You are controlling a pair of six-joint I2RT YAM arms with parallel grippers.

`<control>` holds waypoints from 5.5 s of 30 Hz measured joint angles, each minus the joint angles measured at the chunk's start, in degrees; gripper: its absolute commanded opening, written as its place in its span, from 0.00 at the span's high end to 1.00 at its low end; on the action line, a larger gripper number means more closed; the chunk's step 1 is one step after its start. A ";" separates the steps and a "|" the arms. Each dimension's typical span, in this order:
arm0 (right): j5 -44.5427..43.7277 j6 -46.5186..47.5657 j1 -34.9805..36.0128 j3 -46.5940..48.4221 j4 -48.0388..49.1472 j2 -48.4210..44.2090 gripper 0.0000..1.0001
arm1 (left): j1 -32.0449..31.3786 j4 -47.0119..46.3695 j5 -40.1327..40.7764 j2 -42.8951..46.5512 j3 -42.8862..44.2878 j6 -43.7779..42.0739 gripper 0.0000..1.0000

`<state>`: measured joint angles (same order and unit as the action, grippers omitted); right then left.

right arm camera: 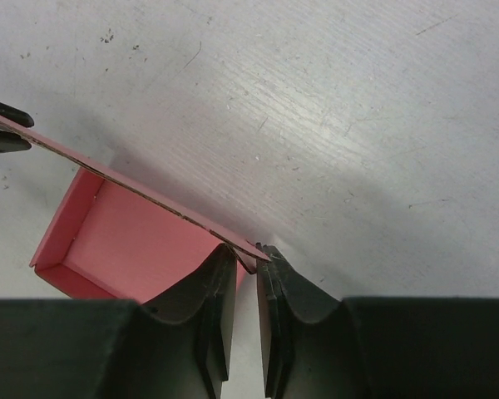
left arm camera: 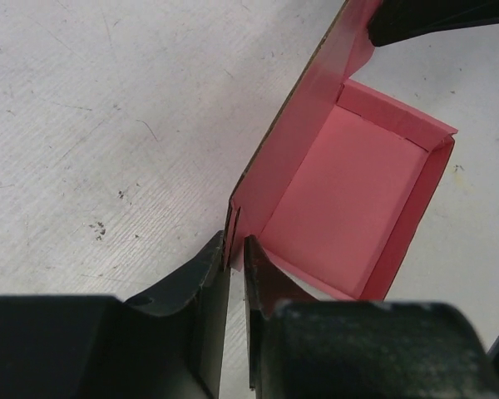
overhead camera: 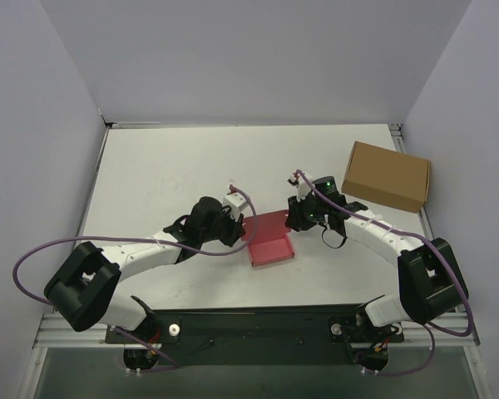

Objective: Fold the paper box

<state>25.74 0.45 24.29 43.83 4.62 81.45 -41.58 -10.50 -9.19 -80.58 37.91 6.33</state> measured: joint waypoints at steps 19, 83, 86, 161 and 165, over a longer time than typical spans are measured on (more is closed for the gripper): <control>-11.15 -0.02 5.99 -0.33 -0.09 -1.75 1.00 | -2.62 1.01 6.75 -1.60 3.08 -1.09 1.00; -49.11 -9.29 26.01 -6.99 21.75 2.45 1.00 | 5.49 -5.35 9.68 2.60 -1.03 0.39 0.24; -45.81 -8.04 24.68 -6.99 21.27 1.60 1.00 | 9.31 -6.73 5.53 5.73 -3.23 0.46 0.22; -67.19 -14.03 25.92 2.29 13.51 10.12 1.00 | -0.98 -30.36 18.97 -12.20 -1.09 2.23 1.00; -70.14 -17.29 27.21 1.81 14.14 11.02 1.00 | -2.78 -32.89 23.65 -13.18 -1.95 4.26 1.00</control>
<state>-44.40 -16.84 51.51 45.65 18.76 92.47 -44.36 -43.40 14.46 -93.76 35.97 10.59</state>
